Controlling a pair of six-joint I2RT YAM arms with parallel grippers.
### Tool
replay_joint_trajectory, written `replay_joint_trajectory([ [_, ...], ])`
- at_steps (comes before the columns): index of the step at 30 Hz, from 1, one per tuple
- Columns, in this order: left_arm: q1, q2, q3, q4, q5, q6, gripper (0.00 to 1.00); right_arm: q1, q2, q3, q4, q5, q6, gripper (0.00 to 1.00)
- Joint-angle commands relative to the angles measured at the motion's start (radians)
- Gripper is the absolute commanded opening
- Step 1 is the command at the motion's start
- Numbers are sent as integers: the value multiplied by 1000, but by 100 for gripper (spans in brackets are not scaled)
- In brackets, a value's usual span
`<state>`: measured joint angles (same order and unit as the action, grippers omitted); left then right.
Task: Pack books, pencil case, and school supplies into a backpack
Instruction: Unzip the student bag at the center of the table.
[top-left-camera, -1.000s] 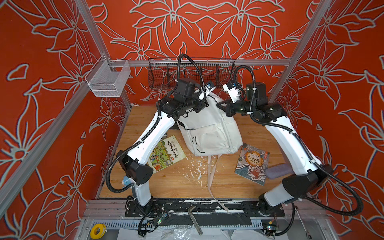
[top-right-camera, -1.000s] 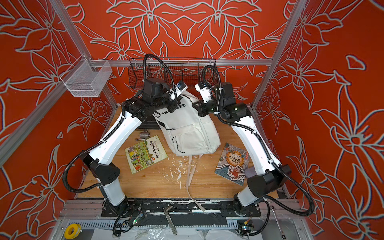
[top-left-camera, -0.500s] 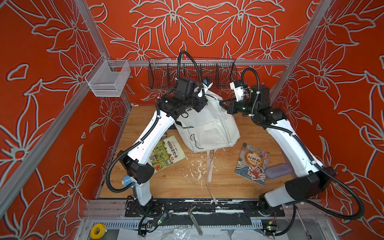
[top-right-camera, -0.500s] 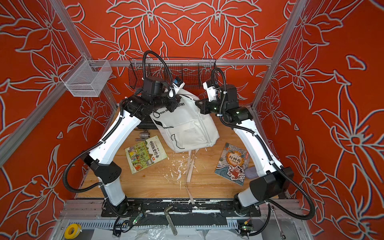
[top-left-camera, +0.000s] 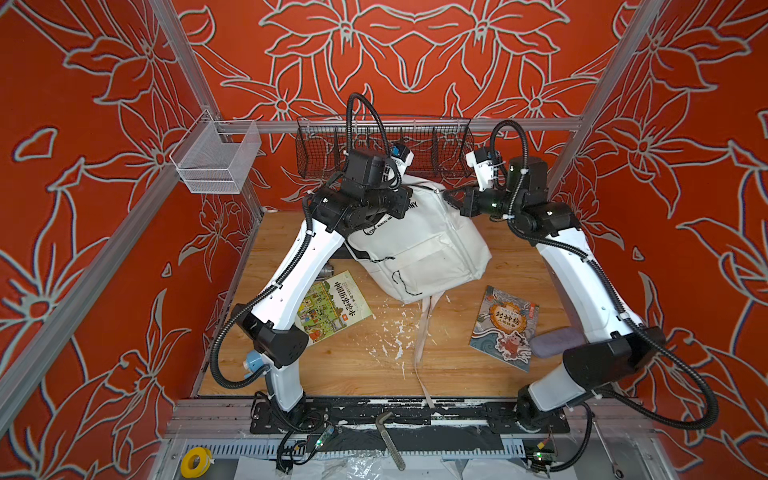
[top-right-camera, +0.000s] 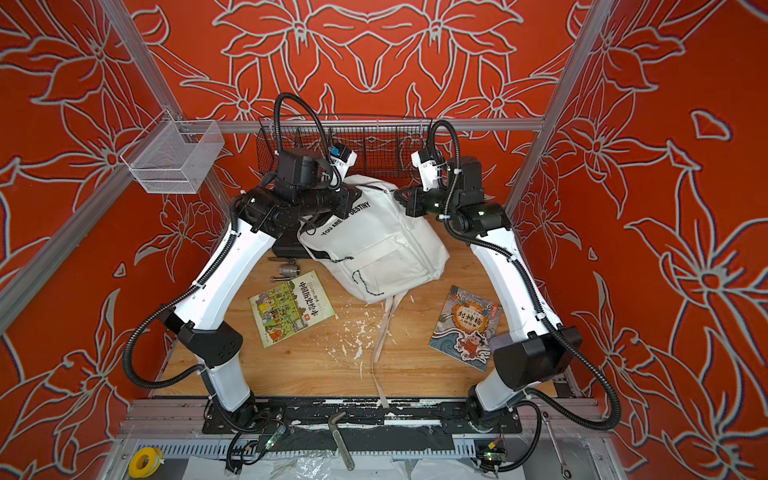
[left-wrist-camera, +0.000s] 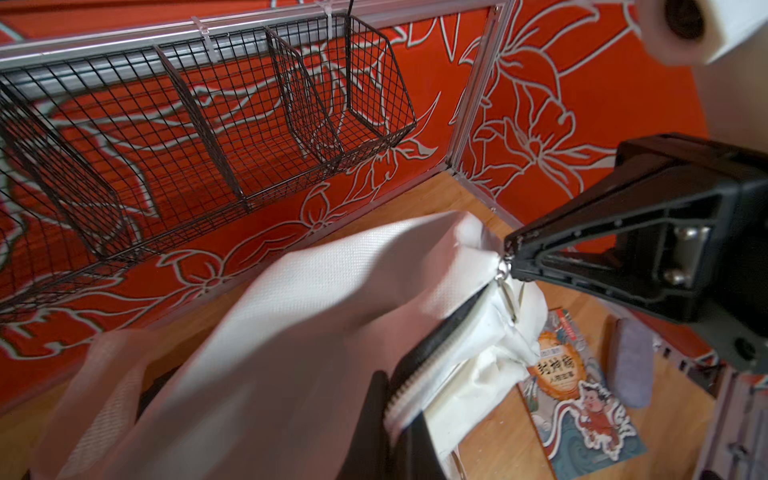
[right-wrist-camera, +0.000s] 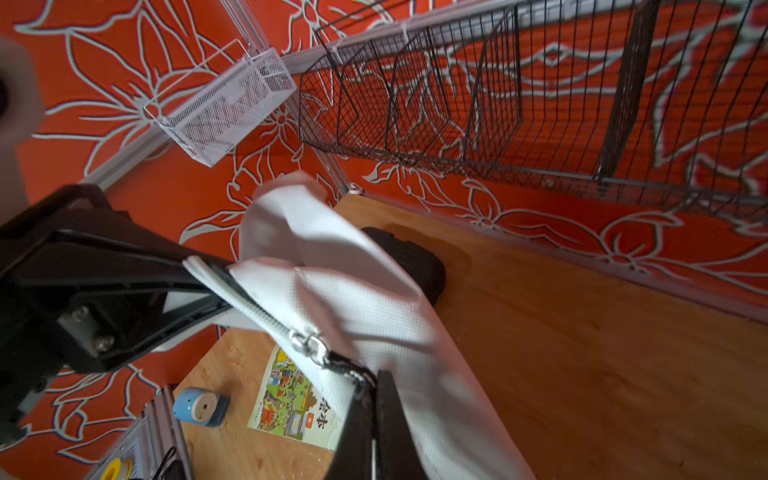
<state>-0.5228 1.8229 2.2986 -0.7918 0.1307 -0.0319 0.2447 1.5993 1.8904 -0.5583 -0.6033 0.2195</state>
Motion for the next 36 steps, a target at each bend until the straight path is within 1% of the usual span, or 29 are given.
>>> replay_joint_trajectory([
  [1, 29, -57, 30, 116, 24, -190, 0, -56, 64, 139, -122, 50, -41, 0],
  [3, 27, -67, 5, 150, 26, -253, 0, -58, 111, 234, -179, 44, -65, 0],
  [5, 28, -90, -58, 190, 21, -315, 0, -59, 145, 283, -225, 32, -80, 0],
  [7, 28, -131, -178, 257, 7, -379, 0, -58, 168, 283, -252, 13, -82, 0],
  [8, 29, -159, -264, 301, -8, -408, 0, -58, 173, 264, -259, 2, -82, 0],
  [10, 29, -210, -433, 394, -33, -454, 0, -59, 166, 186, -252, -11, -79, 0],
  [12, 30, -248, -593, 489, -45, -500, 0, -56, 140, 68, -203, -25, -58, 0],
  [15, 32, -257, -724, 552, -49, -551, 0, -47, 94, -122, -106, -23, -17, 0],
  [18, 32, -248, -774, 569, -45, -562, 0, -22, 70, -249, -43, -15, -8, 0],
  [22, 32, -232, -761, 539, -25, -524, 0, -15, 64, -323, 25, 14, 17, 0],
  [25, 32, -229, -741, 494, -19, -485, 0, -15, 68, -322, 36, 61, -1, 0],
  [29, 33, -255, -770, 454, -57, -456, 0, -25, 90, -276, -27, 101, -41, 0],
  [32, 49, -288, -821, 466, -80, -465, 0, -33, 102, -255, -75, 124, -67, 0],
  [36, 87, -332, -884, 497, -101, -508, 0, -44, 117, -243, -126, 164, -109, 0],
])
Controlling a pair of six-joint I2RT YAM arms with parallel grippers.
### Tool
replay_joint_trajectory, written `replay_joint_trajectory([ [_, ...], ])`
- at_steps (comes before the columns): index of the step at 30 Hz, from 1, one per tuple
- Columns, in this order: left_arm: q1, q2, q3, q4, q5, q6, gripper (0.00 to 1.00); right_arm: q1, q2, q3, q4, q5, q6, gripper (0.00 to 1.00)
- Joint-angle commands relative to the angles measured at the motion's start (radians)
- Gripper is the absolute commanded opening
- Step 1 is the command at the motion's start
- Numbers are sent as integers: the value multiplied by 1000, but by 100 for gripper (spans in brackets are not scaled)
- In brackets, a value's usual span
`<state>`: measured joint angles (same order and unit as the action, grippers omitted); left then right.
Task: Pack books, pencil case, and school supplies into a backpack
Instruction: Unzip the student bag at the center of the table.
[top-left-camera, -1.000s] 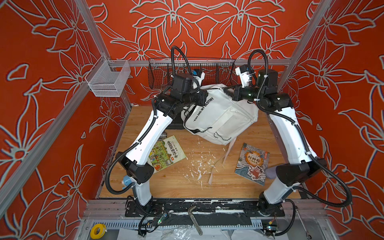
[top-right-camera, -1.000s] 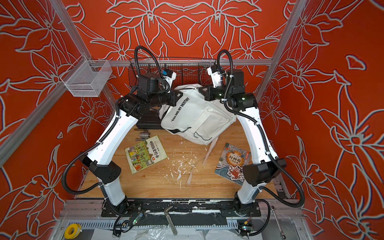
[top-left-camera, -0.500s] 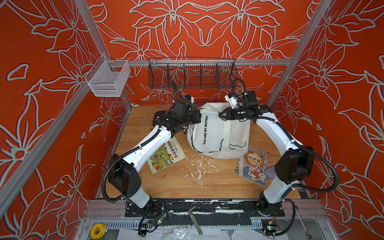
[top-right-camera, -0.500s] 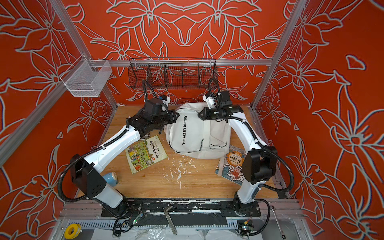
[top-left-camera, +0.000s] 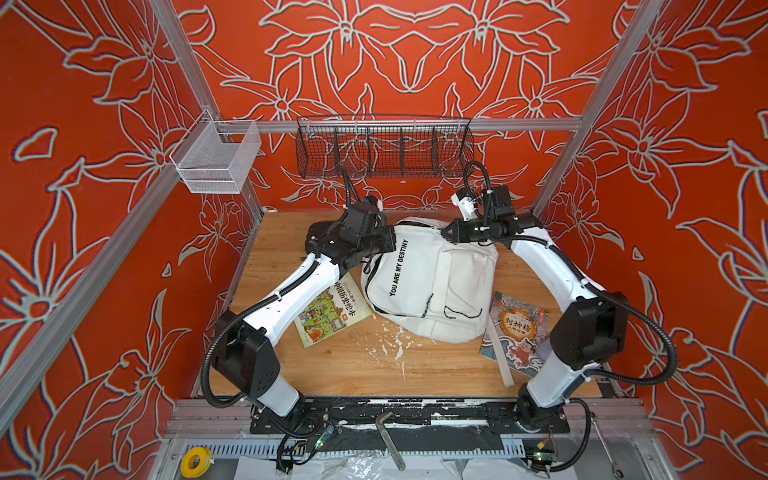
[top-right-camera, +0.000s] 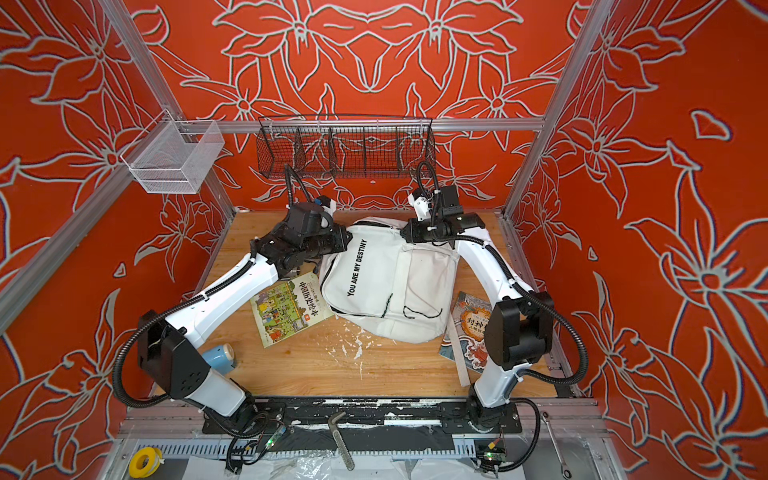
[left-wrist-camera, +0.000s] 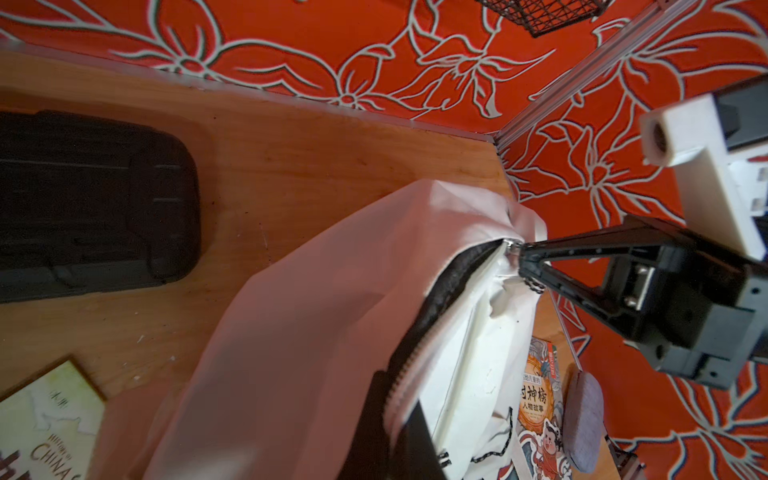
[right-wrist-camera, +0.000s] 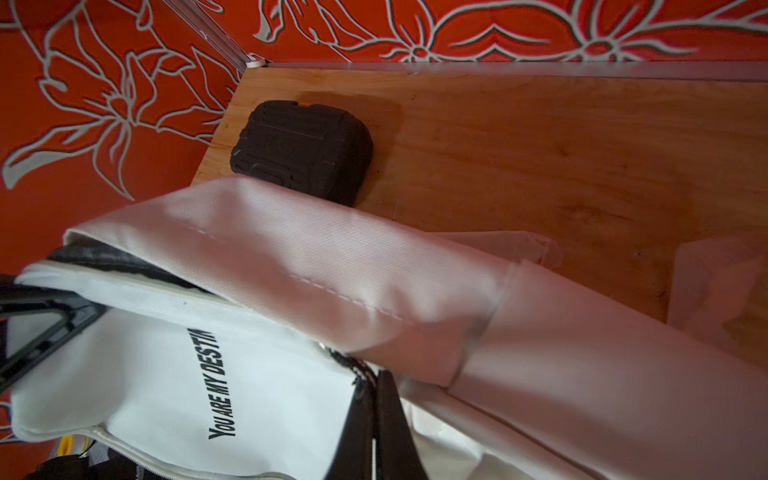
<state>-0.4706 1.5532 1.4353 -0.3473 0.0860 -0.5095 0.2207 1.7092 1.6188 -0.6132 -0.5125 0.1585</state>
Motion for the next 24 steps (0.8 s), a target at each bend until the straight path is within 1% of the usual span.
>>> replay_joint_trajectory([
  [1, 46, -73, -35, 63, -57, -40, 0, -25, 14, 35, -83, 79, -54, 0],
  [6, 81, -107, -91, 109, -48, -83, 0, -35, 59, 73, -125, 78, -77, 0],
  [12, 83, -79, -122, 146, -2, -157, 0, -34, 142, 171, -167, 47, -83, 0],
  [17, 82, -54, -172, 198, -9, -236, 0, -34, 256, 322, -203, 67, -109, 0],
  [21, 82, -29, -191, 229, -19, -285, 0, -34, 397, 515, -267, 25, -104, 0],
  [24, 81, -15, -197, 235, -33, -304, 0, -32, 462, 583, -262, -22, -84, 0],
])
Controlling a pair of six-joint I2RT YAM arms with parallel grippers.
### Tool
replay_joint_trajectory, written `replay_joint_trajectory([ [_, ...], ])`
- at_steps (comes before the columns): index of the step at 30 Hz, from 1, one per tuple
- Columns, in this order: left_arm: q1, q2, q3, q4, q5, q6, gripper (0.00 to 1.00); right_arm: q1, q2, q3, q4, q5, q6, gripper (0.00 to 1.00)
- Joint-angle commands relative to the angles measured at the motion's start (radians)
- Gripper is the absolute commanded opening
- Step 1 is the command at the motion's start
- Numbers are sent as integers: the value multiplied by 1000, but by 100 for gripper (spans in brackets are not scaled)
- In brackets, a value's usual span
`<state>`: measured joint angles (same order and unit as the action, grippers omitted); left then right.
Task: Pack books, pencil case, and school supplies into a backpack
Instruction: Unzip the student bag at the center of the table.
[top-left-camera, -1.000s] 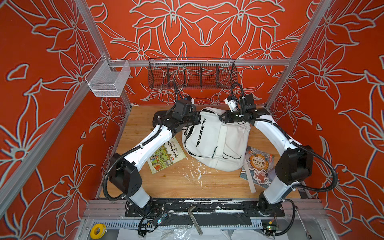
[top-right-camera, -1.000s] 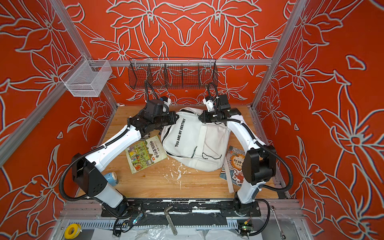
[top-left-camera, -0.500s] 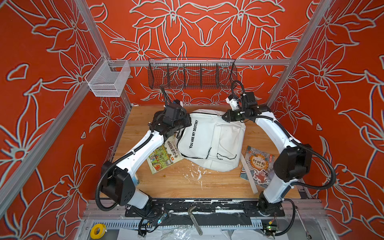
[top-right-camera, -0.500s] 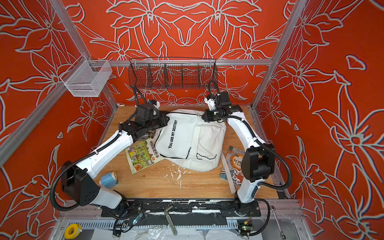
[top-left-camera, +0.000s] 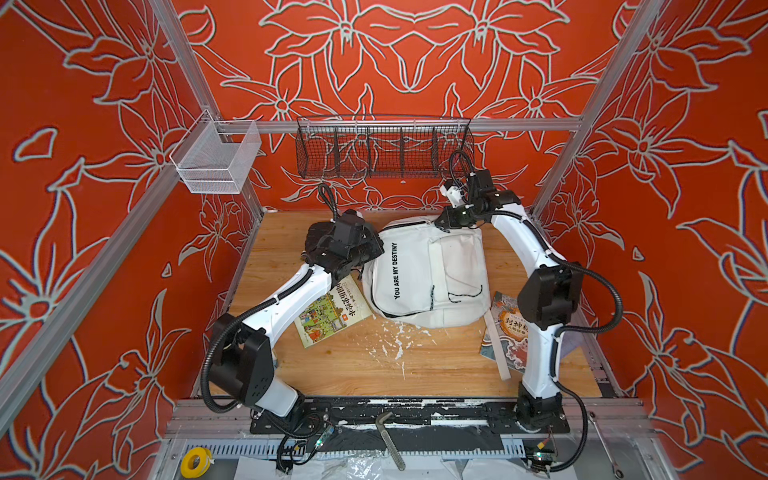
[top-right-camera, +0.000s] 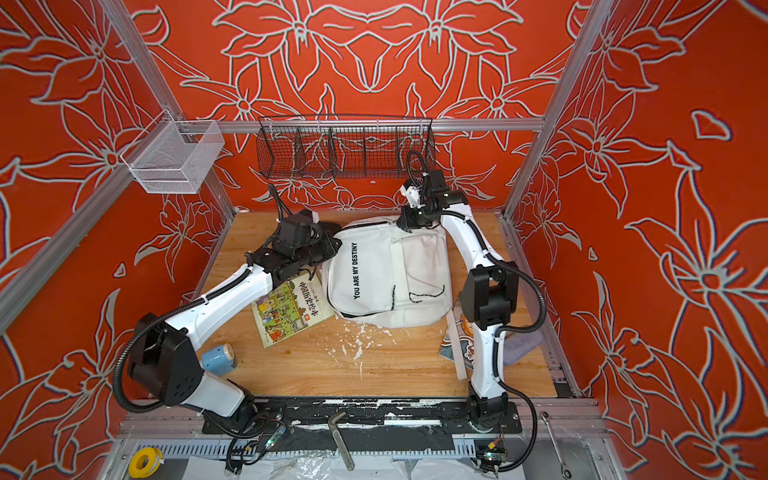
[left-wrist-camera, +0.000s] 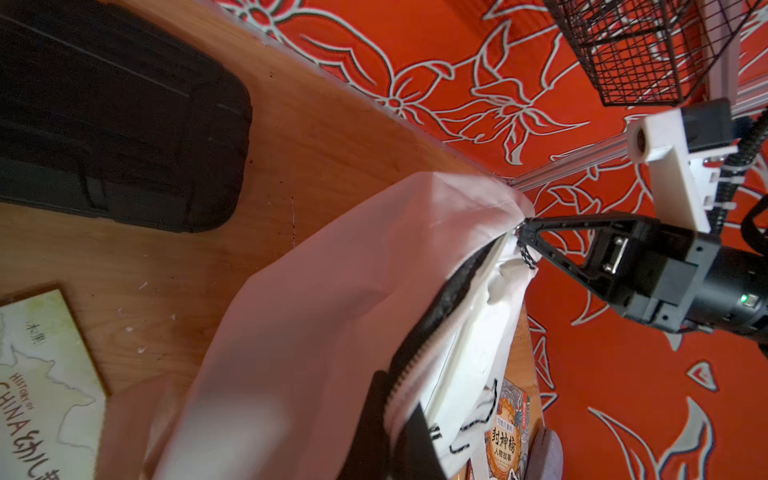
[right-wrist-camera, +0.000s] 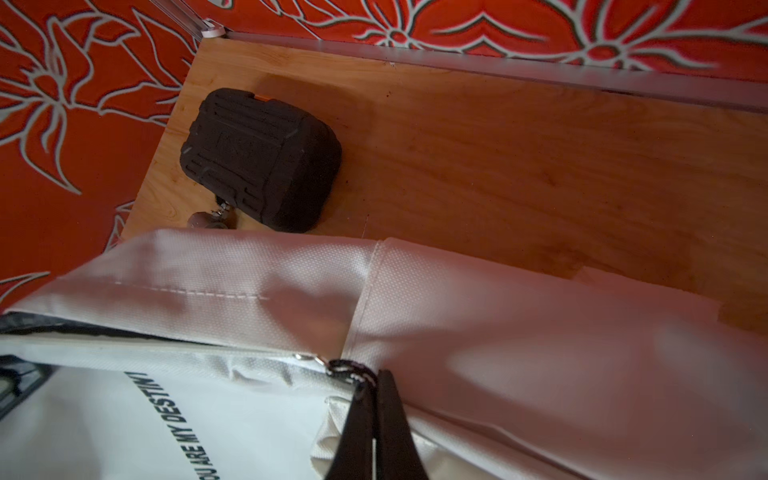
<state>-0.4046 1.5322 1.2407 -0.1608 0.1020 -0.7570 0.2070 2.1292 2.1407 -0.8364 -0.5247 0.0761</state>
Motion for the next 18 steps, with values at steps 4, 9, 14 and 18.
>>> replay_joint_trajectory([
  [4, 16, 21, -24, 89, -70, -101, 0, -17, 70, 97, -47, -23, -2, 17],
  [9, 13, 89, 14, 80, 5, -134, 0, -21, 1, 67, -58, 89, -37, 36],
  [14, 7, 155, 89, -10, 52, -149, 0, -27, -138, -14, -22, 270, -50, 57],
  [18, 3, 177, 114, -18, 85, -132, 19, -22, -252, -114, 6, 235, -33, 60],
])
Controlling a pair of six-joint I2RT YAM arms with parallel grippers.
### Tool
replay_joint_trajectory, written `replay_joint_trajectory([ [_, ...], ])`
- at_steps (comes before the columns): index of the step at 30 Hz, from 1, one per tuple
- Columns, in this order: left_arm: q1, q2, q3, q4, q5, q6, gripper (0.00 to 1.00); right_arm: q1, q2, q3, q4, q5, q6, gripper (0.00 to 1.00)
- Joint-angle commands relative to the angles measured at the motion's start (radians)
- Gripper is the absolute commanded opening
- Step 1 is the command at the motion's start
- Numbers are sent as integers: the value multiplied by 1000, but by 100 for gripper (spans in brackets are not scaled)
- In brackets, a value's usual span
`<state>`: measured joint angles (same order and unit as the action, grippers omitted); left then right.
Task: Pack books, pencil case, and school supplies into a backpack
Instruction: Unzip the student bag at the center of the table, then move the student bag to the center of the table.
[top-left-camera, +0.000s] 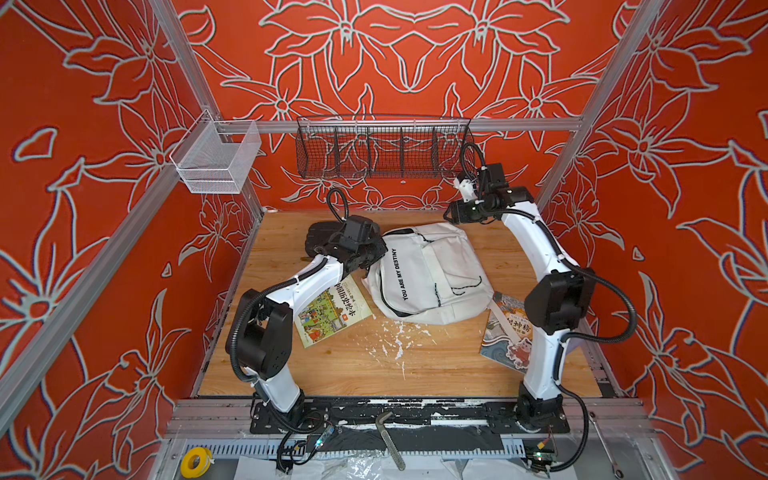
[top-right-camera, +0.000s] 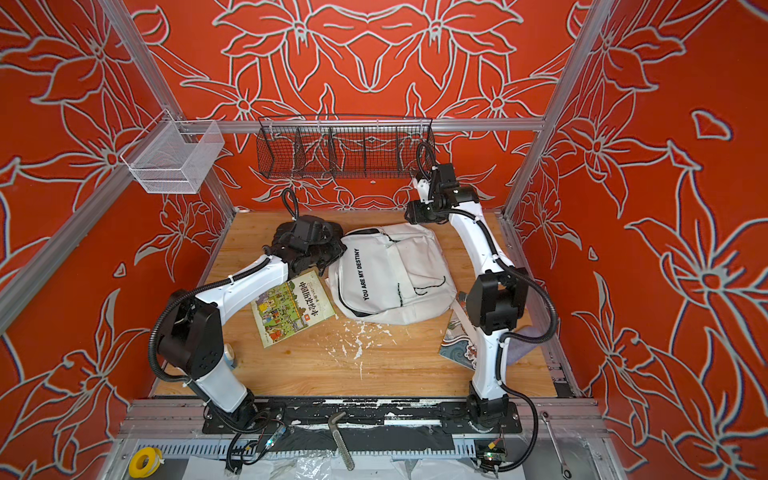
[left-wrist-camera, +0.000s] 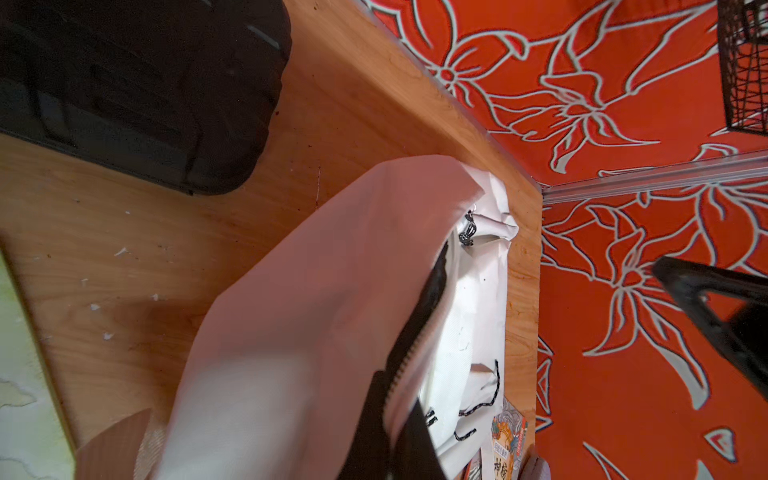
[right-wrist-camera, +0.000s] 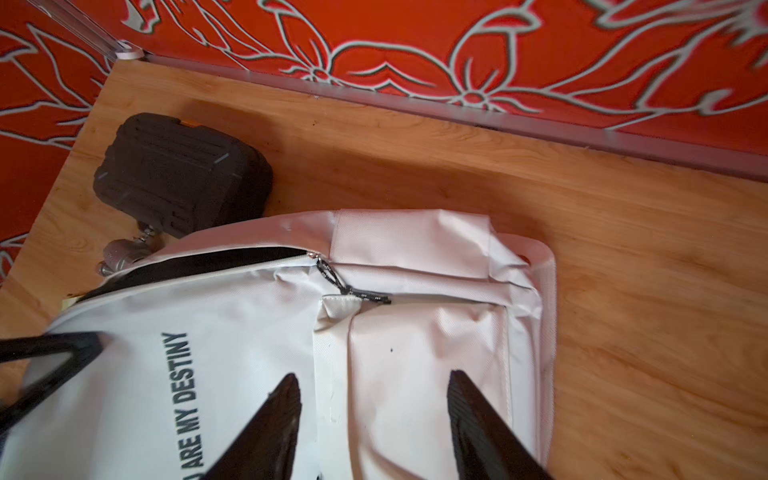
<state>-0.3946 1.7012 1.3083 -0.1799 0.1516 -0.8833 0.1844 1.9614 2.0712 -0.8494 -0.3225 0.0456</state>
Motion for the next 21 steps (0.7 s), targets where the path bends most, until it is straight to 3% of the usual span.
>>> replay_joint_trajectory([
  [1, -7, 16, 70, -33, 41, 15, 31, 4, -121, -93, 34, 24, 6, 61],
  [6, -3, 6, 155, -211, -4, 131, 56, 39, -348, -433, 192, 15, 64, 61],
  [8, 11, -30, 161, -272, -44, 159, 85, 80, -422, -545, 231, 23, 69, 61],
  [9, 22, -48, 157, -299, -52, 165, 94, 105, -442, -576, 229, 39, 65, 61],
  [16, 178, -227, 69, -486, -10, 181, 96, 301, -470, -665, 223, 66, 124, 59],
  [21, 292, -347, -85, -538, 53, 170, 96, 459, -371, -611, 209, 152, 152, 60],
])
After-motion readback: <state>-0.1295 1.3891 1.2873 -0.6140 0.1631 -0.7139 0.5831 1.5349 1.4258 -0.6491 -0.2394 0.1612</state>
